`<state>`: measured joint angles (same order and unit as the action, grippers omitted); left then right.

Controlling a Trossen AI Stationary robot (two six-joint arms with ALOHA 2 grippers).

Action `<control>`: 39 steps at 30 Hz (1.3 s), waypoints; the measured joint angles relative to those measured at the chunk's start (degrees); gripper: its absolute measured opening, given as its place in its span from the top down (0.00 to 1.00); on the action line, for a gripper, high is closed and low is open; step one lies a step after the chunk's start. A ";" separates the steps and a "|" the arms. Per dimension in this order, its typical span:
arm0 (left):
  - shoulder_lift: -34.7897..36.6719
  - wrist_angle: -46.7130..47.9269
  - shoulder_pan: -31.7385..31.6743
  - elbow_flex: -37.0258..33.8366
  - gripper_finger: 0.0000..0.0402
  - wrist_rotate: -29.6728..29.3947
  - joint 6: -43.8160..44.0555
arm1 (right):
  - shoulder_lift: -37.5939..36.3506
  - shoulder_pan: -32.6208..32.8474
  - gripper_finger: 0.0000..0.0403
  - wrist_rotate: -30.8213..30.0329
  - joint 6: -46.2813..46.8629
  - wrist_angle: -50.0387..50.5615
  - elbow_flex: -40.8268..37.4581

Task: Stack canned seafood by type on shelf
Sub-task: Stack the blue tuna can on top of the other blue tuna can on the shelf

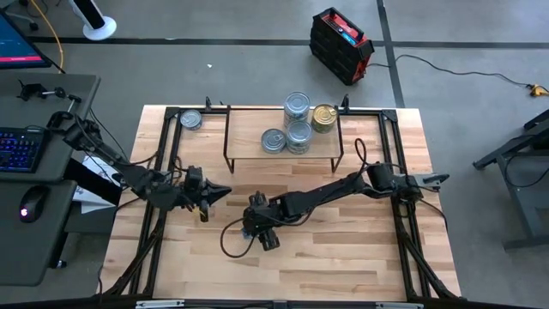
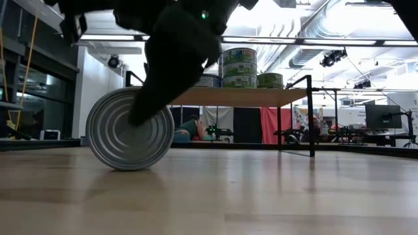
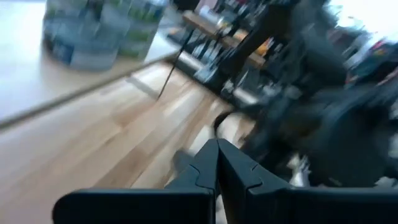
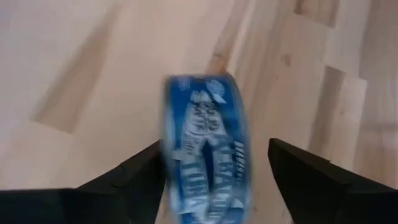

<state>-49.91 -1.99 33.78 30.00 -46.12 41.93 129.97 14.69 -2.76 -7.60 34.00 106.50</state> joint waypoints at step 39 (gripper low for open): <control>2.31 14.30 2.51 26.10 1.00 -4.03 -29.47 | -5.18 -11.34 0.73 -51.60 -1.49 34.23 23.26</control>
<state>-47.60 12.30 36.29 56.10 -50.15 12.47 124.79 3.36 -54.36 -9.09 68.22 129.76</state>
